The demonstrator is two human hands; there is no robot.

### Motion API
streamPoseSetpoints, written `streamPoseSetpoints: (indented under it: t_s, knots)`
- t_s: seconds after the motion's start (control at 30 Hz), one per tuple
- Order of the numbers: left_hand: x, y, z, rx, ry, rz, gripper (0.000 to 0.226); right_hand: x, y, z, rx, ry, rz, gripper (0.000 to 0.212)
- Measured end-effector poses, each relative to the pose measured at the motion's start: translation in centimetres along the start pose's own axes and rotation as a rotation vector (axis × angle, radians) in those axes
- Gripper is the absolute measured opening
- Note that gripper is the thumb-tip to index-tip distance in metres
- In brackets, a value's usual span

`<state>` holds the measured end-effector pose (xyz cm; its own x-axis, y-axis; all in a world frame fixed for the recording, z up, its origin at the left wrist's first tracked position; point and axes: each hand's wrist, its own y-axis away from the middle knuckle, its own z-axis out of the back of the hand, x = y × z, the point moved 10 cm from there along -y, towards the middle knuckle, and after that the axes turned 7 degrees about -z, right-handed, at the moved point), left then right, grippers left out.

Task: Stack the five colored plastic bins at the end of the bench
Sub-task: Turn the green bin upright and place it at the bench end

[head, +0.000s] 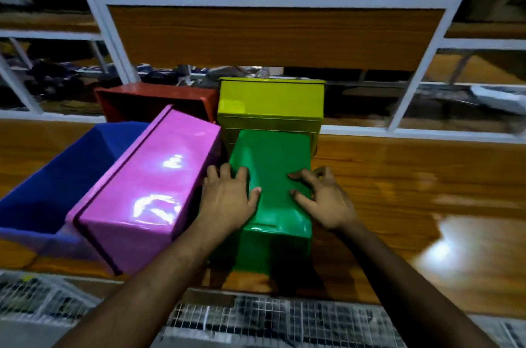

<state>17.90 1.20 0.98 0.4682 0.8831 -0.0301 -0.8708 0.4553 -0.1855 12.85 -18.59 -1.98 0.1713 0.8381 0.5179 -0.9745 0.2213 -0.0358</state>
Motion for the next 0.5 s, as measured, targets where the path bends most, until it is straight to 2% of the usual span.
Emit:
streamPoseSetpoints:
  t_s: [0.13,0.3,0.4,0.5]
  knots:
    - [-1.4,-0.8,-1.7,0.116,0.341,-0.022,0.056,-3.6,0.8,2.1,0.020,-0.081,-0.092,0.039]
    - [-4.0,-0.8,-2.4,0.074,0.620,0.049,0.051,-9.5,1.4,2.3,0.044,-0.580,-0.370,0.074]
    - [-5.2,-1.0,-1.9,0.067,0.566,0.047,0.053,-9.5,1.6,2.7,0.107,-0.591,-0.335,0.072]
    - [-5.3,-1.6,-1.5,0.128,0.572,0.092,0.066,-8.2,1.8,5.0,0.038,-0.559,-0.237,0.075]
